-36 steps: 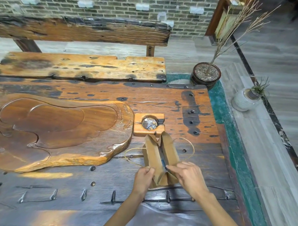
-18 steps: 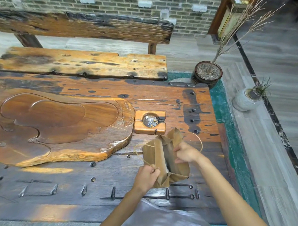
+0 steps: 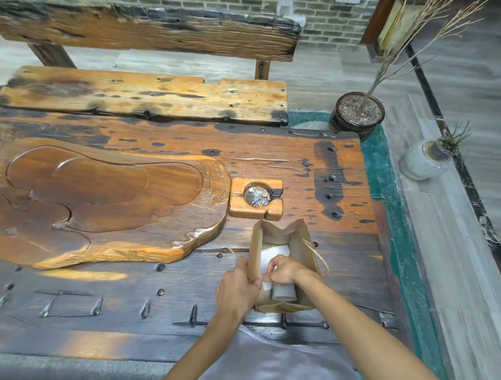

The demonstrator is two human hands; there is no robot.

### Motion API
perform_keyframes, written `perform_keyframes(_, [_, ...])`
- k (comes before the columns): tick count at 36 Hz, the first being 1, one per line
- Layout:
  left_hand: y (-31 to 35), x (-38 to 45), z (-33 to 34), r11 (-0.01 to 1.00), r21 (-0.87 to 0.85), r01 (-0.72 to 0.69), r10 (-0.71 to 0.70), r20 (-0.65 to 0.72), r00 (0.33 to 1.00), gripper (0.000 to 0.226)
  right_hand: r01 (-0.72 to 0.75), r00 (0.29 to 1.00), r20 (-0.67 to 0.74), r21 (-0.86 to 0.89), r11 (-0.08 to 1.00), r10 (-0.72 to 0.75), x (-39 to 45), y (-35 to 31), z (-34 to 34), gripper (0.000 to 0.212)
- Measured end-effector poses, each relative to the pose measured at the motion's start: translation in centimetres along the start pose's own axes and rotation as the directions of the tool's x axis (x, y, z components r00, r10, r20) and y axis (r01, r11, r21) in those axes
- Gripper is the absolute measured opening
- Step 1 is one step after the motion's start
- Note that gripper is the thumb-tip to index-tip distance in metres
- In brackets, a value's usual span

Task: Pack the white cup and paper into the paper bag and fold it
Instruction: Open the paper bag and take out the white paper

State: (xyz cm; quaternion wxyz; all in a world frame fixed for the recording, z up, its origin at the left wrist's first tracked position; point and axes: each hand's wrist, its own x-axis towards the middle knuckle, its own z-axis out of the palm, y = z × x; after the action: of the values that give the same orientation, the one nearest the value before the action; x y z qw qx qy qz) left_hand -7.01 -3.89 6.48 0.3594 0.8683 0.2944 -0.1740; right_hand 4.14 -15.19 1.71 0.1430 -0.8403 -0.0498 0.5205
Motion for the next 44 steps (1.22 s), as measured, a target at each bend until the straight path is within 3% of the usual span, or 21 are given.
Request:
perform_keyframes(4, [0.1,0.3,-0.2,0.994,-0.106,0.027,-0.028,-0.006,1.0,0.034,-0.015,0.999,-0.033,-0.03,0.999,0.014,1.3,1.4,0.1,0.059])
perform_keyframes(6, [0.2,0.4,-0.4,0.987,-0.154,0.041,-0.045,-0.018,0.999,0.038,-0.034,0.999,-0.041,-0.028,0.999,0.033,1.6,2.1,-0.2,0.065])
perform_keyframes(12, [-0.5,0.8,-0.5,0.968,-0.241,0.075,-0.088,-0.043,0.995,0.047,-0.057,0.998,-0.013,-0.042,0.997,0.057,3.6,3.8,-1.3,0.053])
perform_keyframes(17, [-0.2,0.7,-0.8,0.966,-0.246,0.077,-0.078,0.008,0.997,0.045,-0.094,0.995,0.032,0.072,0.993,0.092,5.5,4.1,-2.5,0.033])
perform_keyframes(19, [-0.1,0.8,-1.0,0.967,-0.241,0.084,-0.078,0.034,0.996,0.045,-0.077,0.997,0.033,0.068,0.995,0.075,6.5,3.6,-3.3,0.034])
perform_keyframes(22, [-0.3,1.2,-1.2,0.972,-0.212,0.1,-0.091,0.053,0.994,0.051,-0.003,0.997,0.07,-0.112,0.994,0.011,8.2,2.8,-4.2,0.05])
perform_keyframes(25, [-0.7,1.5,-1.8,0.967,-0.215,0.137,-0.125,0.073,0.99,0.058,0.042,0.995,0.097,-0.184,0.982,-0.025,9.7,2.5,-4.6,0.058])
perform_keyframes(30, [-0.7,2.0,-2.8,0.945,-0.276,0.176,-0.152,0.107,0.983,0.051,0.15,0.989,0.071,-0.348,0.926,-0.133,12.0,2.4,-3.7,0.052])
perform_keyframes(33, [-0.4,2.5,-3.6,0.932,-0.295,0.211,-0.181,0.127,0.975,0.059,0.106,0.994,0.0,-0.268,0.957,-0.11,15.6,3.3,-2.4,0.051])
perform_keyframes(37, [-1.1,3.4,-4.1,0.92,-0.313,0.238,-0.207,0.128,0.97,0.062,0.015,1.0,0.002,-0.371,0.928,-0.015,20.7,4.7,-0.5,0.059])
perform_keyframes(44, [-1.7,4.1,-4.2,0.876,-0.365,0.316,-0.275,0.16,0.948,0.059,0.002,0.996,-0.084,-0.339,0.941,-0.033,25.9,8.0,2.4,0.05])
